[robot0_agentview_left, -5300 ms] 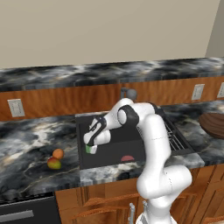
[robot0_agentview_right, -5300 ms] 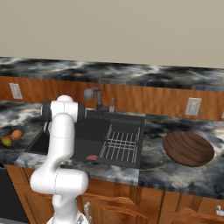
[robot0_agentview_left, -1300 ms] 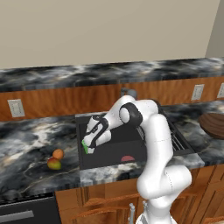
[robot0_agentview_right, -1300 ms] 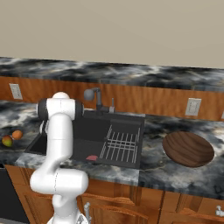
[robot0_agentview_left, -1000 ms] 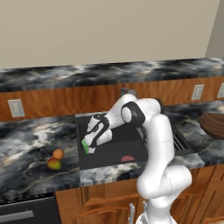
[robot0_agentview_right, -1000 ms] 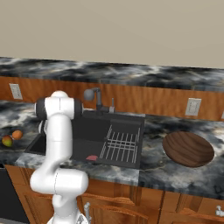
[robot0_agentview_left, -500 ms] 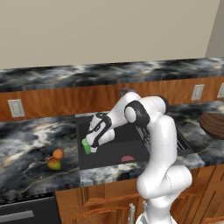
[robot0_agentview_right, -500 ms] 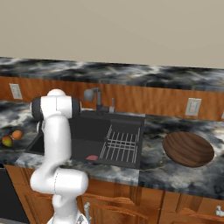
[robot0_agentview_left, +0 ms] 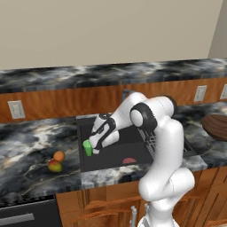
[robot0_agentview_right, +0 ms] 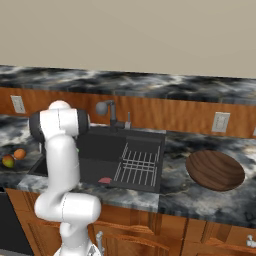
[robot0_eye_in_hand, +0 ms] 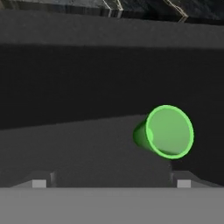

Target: Remove the mango and tangerine from the sink. Then move the bowl and cup from the counter to the sink for washing.

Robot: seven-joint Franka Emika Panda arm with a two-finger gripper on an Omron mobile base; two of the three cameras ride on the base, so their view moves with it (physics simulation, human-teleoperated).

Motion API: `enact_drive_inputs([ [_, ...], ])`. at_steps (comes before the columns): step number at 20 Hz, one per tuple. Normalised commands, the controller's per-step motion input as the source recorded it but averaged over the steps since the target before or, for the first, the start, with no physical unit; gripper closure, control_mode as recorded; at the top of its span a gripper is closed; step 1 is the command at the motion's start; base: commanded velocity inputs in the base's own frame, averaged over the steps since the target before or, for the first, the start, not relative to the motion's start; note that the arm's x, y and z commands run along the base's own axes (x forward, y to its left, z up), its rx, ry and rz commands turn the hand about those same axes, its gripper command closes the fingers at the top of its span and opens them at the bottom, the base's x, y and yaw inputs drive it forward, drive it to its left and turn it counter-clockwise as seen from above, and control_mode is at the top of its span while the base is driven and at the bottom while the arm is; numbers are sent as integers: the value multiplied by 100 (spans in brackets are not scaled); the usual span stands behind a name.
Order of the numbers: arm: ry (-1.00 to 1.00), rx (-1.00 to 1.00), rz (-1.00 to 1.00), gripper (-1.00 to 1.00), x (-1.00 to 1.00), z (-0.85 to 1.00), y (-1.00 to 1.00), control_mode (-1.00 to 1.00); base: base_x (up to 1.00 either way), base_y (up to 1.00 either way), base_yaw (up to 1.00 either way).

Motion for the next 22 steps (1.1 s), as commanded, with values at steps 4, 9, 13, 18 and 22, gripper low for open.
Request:
enact_drive_inputs([
  [4,0,0,-11,-100,-15,29,-5,-100,0,0,0],
  [9,0,0,-18,-100,-19,26,-6,-100,0,0,0],
  [13,0,0,-21,-100,-22,25,-7,-100,0,0,0],
  [18,0,0,-24,-100,-27,21,-4,-100,0,0,0],
  [22,2,0,-29,-100,-26,19,-4,-100,0,0,0],
])
